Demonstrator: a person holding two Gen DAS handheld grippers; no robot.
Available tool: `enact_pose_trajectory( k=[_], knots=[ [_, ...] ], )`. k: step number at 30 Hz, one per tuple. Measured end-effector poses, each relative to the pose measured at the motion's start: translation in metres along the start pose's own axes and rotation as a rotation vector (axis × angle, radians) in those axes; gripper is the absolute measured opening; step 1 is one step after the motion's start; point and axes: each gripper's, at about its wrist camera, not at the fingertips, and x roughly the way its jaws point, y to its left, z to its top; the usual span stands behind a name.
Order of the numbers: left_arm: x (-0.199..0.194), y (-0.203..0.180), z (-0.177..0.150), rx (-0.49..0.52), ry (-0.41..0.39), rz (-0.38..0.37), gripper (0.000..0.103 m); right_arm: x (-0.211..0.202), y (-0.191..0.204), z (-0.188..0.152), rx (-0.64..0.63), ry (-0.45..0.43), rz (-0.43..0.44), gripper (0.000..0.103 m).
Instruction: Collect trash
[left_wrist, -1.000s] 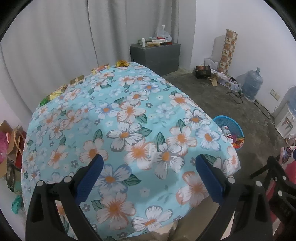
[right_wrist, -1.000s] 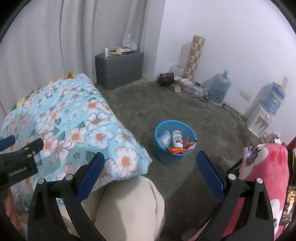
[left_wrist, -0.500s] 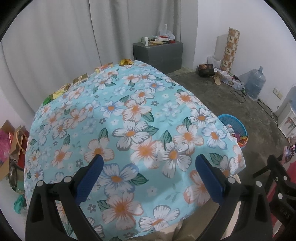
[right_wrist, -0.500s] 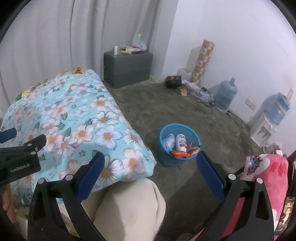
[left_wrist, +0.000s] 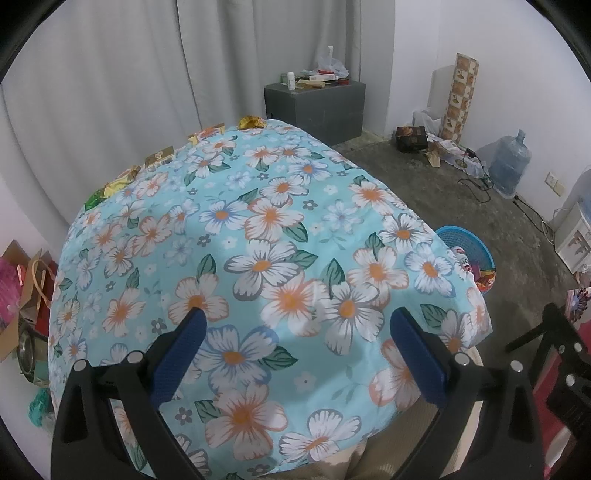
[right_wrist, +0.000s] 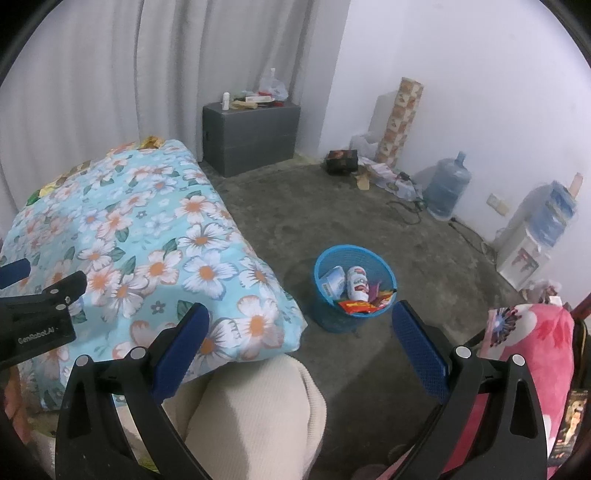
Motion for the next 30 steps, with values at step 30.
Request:
enact_pose_trajectory(
  k=[30],
  knots=[
    [0.012, 0.033, -0.011, -0.009, 0.050, 0.067, 0.098, 0.003, -0.021, 0.002, 0.042, 0.002, -0.015, 0.095]
  ],
)
